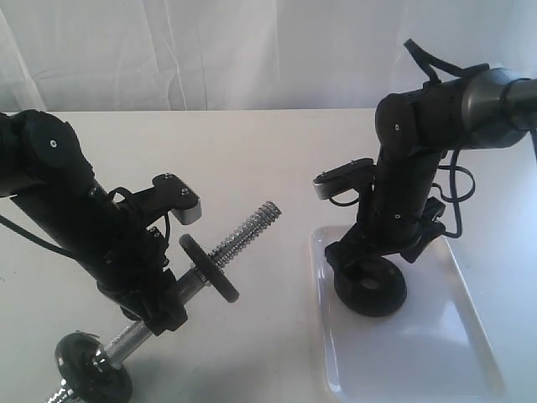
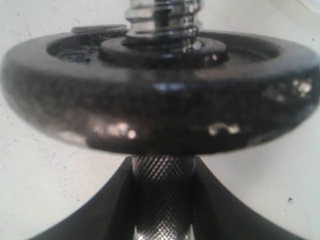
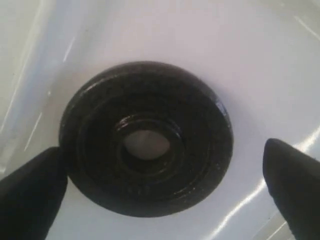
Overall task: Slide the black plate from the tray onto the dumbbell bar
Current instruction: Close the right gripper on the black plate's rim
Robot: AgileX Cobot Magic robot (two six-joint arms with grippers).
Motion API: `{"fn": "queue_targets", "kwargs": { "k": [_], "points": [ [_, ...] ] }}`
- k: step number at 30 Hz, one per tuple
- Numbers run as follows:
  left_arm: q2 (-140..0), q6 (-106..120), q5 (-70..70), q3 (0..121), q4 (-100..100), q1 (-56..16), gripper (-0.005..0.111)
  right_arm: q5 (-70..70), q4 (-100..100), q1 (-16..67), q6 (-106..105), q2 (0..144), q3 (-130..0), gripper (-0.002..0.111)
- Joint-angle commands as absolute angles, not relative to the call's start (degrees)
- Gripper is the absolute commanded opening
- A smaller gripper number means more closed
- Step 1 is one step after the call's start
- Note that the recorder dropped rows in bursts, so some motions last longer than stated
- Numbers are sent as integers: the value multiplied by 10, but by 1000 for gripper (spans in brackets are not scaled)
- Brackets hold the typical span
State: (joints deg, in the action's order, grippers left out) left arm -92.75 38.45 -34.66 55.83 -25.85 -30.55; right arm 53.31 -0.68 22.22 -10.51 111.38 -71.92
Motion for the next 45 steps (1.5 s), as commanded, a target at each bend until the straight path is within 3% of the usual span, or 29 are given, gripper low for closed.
{"fn": "queue_targets", "kwargs": {
  "k": [1, 23, 26, 29, 34, 35, 45],
  "points": [
    [-897, 382, -361, 574, -320, -308, 0, 530, -17, 223, -101, 1117, -718, 105],
    [-897, 382, -361, 574, -320, -308, 0, 573, -17, 223, -101, 1207, -718, 105],
    [-897, 382, -361, 574, -320, -308, 0, 592, -16, 223, -85, 1216, -718, 101],
    [-897, 382, -361, 574, -320, -308, 0, 610, -15, 223, -67, 1221, -718, 81],
    [-897, 382, -361, 574, -320, -308, 0, 614, -14, 223, -59, 1222, -719, 8],
    [-897, 382, -361, 574, -320, -308, 0, 616, -10, 223, -66, 1222, -719, 0],
    [-897, 382, -365, 574, -320, -308, 0, 616, 10, 223, -68, 1153, -737, 1]
  ]
}}
